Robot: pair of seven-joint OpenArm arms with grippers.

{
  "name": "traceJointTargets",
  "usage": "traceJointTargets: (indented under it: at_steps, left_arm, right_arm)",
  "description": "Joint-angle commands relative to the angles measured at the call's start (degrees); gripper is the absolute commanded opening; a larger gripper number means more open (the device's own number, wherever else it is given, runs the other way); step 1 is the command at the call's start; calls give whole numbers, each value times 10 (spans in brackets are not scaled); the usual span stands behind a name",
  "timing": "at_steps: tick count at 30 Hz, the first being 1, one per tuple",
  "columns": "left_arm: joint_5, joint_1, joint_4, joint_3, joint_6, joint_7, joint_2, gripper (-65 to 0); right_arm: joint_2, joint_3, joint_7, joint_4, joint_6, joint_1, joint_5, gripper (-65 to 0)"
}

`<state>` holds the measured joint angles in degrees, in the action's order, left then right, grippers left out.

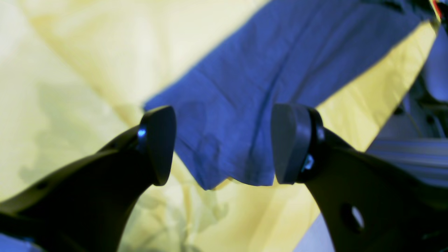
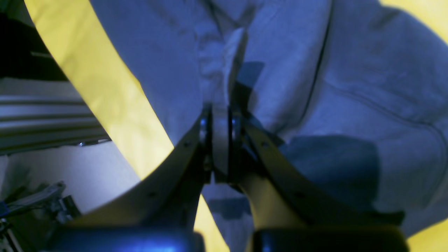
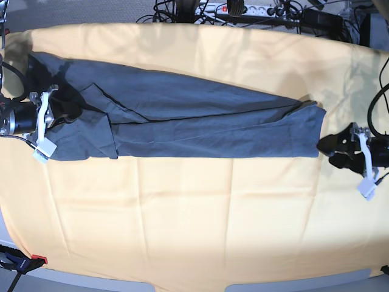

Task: Fold the T-shirt properly
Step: 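Release the shirt and raise the left gripper away, then grasp the shirt's hem end with the left gripper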

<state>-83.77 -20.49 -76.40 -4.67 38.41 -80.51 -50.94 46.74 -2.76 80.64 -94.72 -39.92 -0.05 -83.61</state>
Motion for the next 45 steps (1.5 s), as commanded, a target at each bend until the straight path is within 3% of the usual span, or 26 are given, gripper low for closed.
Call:
traceJointTargets:
  at_steps: [1, 7, 12, 20, 23, 25, 28, 34, 36, 38, 41, 45]
  left_arm:
    - [-12, -14, -6, -20, -1, 5, -15, -211]
    - [-12, -14, -6, -83, -10, 5, -17, -211]
    - [-12, -14, -6, -93, -10, 5, -40, -211]
    - [-12, -13, -6, -93, -10, 5, -78, -211]
    - [-12, -13, -6, -93, -10, 5, -95, -211]
    - [-12, -13, -6, -93, -10, 5, -107, -211]
    - [-12, -13, -6, -93, -10, 5, -119, -211]
    - [-12, -12, -3, -97, -11, 5, -129, -211]
    - [0, -11, 6, -107, -24, 5, -128, -211]
    - [12, -10, 22, -118, -25, 5, -125, -211]
    - [30, 4, 64, -143, -27, 5, -120, -211]
    - [48, 23, 145, -188, -29, 5, -102, -211]
  right_arm:
    - [19, -7, -6, -7, -1, 6, -14, -650]
    - [33, -7, -6, -6, -1, -17, -14, -650]
    - [57, -7, -6, -6, -1, -45, -10, -650]
    - [56, -7, -6, -3, -1, -50, 193, -643]
    - [55, -7, -6, -3, -1, -52, 213, -483]
    - [58, -7, -6, -3, -1, -50, 185, -373]
    - [58, -7, -6, -4, -1, -28, 115, -312]
    - [56, -39, -6, -4, -1, 17, -14, -337]
    - [37, -58, -8, -4, -1, 16, -14, -440]
    - [5, -67, -6, -4, -1, 11, -14, -629]
    - [-43, -67, -49, -4, -1, -15, 72, -650]
    - [-90, -67, -156, -4, -1, -54, 251, -650]
